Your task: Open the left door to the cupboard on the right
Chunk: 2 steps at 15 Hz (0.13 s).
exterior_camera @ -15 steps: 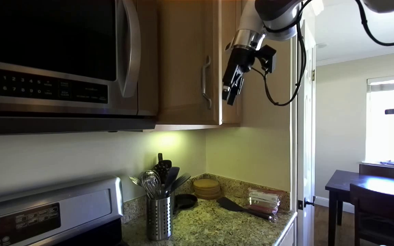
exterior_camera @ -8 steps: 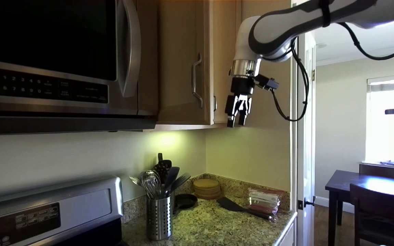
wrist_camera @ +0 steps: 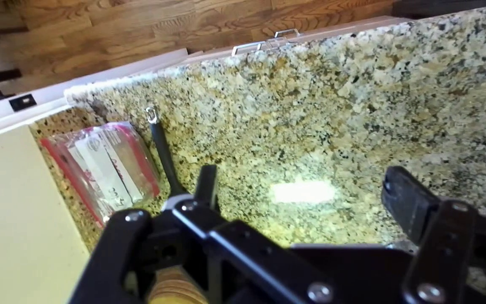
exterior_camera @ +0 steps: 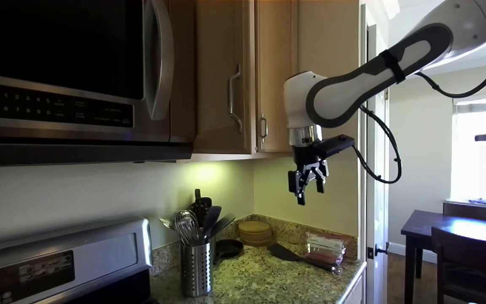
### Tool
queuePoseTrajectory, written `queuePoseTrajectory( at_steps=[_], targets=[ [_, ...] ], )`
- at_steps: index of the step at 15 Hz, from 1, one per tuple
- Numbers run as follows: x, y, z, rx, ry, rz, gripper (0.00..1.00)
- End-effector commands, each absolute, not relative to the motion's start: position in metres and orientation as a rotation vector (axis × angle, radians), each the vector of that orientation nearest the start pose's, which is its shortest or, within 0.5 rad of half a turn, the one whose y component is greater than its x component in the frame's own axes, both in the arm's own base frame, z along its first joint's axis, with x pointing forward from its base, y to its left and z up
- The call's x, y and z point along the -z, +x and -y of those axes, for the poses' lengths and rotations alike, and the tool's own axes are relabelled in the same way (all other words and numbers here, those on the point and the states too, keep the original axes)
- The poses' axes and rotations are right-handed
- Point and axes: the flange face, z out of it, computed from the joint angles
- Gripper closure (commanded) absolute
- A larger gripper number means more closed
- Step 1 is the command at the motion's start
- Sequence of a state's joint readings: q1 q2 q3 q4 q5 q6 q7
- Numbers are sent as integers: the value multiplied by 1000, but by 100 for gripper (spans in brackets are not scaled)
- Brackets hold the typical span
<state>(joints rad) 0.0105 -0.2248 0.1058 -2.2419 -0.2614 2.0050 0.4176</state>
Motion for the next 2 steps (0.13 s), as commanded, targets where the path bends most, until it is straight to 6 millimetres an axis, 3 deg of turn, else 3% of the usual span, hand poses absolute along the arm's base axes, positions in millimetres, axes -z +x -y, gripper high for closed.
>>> queuePoseTrajectory(
  at_steps=[1, 2],
  targets=[
    [-459, 478, -41, 82, -3381, -342, 0],
    [-458, 478, -40, 80, -3380, -355, 0]
  ],
)
